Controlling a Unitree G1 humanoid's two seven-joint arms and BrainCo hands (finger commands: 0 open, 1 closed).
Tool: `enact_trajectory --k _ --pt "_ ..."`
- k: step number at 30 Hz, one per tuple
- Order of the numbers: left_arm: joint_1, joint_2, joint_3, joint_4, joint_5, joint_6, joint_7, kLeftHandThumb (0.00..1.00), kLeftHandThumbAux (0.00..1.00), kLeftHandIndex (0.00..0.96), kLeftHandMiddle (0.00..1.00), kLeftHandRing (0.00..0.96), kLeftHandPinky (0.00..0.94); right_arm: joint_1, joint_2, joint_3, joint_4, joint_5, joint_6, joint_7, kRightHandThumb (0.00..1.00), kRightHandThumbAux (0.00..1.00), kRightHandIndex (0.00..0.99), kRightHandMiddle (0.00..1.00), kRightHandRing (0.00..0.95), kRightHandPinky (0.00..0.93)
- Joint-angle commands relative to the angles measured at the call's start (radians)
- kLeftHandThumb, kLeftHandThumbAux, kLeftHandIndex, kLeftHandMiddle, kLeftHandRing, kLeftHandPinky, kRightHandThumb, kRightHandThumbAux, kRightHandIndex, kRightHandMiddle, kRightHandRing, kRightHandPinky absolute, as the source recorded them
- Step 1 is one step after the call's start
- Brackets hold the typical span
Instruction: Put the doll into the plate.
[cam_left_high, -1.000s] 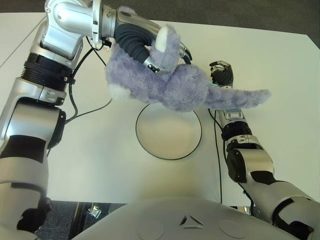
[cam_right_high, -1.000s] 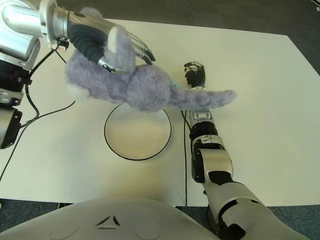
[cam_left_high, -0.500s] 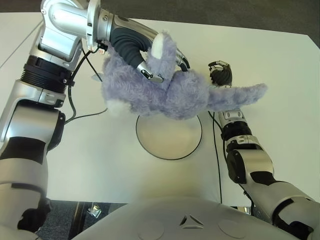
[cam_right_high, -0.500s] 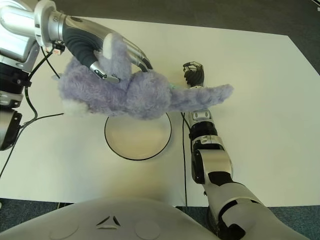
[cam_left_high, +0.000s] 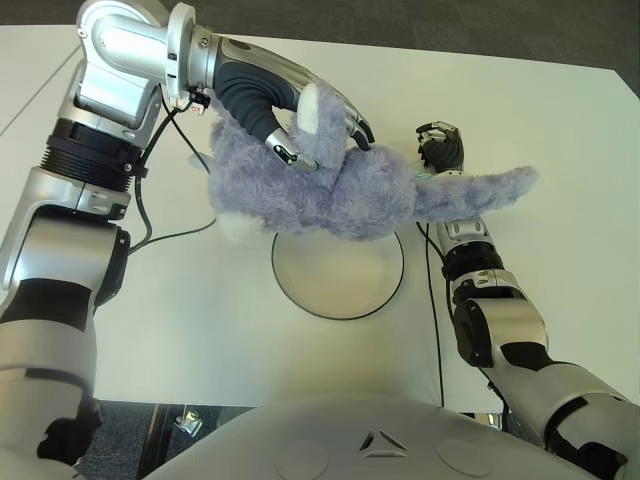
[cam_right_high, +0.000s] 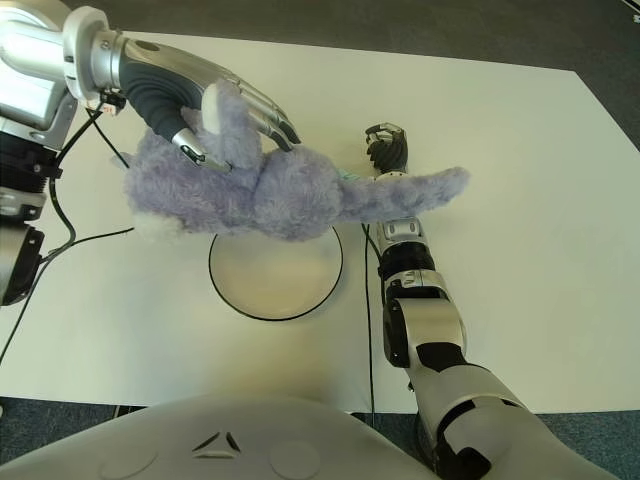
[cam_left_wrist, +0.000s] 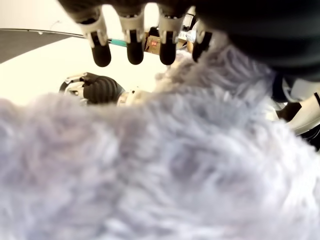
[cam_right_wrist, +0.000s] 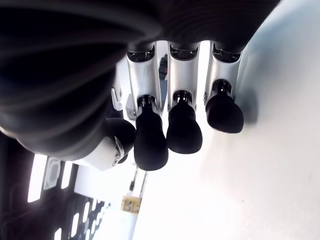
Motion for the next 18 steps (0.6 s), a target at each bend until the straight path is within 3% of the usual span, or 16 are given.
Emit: enact_trajectory --k 1,5,10,18 --pt "0.017 -0.006 0.018 -0.003 0.018 -0.019 0.030 0.452 0.171 0.000 0.000 0.000 0.000 0.022 0.003 0.004 0.023 -0.005 0.025 0.005 0.712 0.716 0.441 0.747 0.749 0.756" --pt "0.019 -0.010 0.023 0.002 0.060 -0.060 0.066 0.459 0.169 0.000 0.000 0.000 0.000 0.023 0.005 0.003 0.020 -0.001 0.020 0.006 0.711 0.717 0.440 0.746 0.747 0.751" --pt "0.016 -0.018 0.030 0.002 0.087 -0.062 0.110 0.471 0.166 0.000 0.000 0.000 0.000 0.018 0.008 0.004 0.019 0.002 0.036 0.011 0.709 0.718 0.440 0.740 0.743 0.740" --pt "-0.039 -0.048 0.000 0.076 0.113 -0.089 0.102 0.512 0.164 0.000 0.000 0.000 0.000 0.006 0.005 0.009 0.033 -0.003 0.051 0.019 0.709 0.718 0.439 0.731 0.735 0.738"
